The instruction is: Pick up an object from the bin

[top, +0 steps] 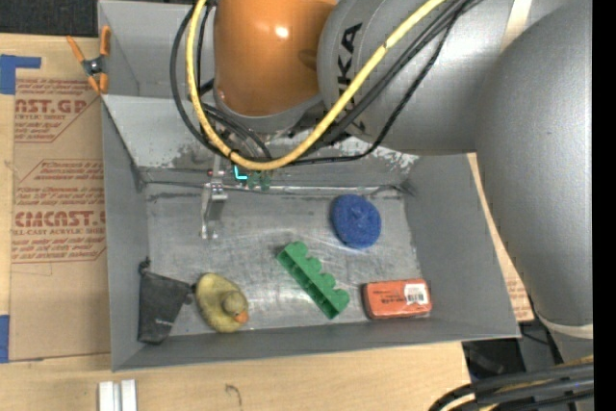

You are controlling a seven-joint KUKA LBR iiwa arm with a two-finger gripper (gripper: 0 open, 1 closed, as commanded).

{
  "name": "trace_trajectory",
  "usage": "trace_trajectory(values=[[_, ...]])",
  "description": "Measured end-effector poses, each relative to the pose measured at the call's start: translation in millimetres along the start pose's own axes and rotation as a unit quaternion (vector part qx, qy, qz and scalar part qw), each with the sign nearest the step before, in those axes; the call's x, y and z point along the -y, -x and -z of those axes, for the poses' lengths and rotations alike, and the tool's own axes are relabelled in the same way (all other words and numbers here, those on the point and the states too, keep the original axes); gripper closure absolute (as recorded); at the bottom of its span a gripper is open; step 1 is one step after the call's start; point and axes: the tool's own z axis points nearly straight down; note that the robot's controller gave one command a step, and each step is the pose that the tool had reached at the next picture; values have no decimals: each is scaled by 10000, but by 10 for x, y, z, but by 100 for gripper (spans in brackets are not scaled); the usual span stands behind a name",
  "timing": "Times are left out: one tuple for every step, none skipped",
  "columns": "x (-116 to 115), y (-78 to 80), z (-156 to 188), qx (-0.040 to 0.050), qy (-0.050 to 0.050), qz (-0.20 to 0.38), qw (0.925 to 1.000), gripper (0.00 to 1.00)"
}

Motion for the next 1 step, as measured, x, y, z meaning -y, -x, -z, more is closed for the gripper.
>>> trace_trajectory(values=[[12,20,43,36,7,-9,10000,0]])
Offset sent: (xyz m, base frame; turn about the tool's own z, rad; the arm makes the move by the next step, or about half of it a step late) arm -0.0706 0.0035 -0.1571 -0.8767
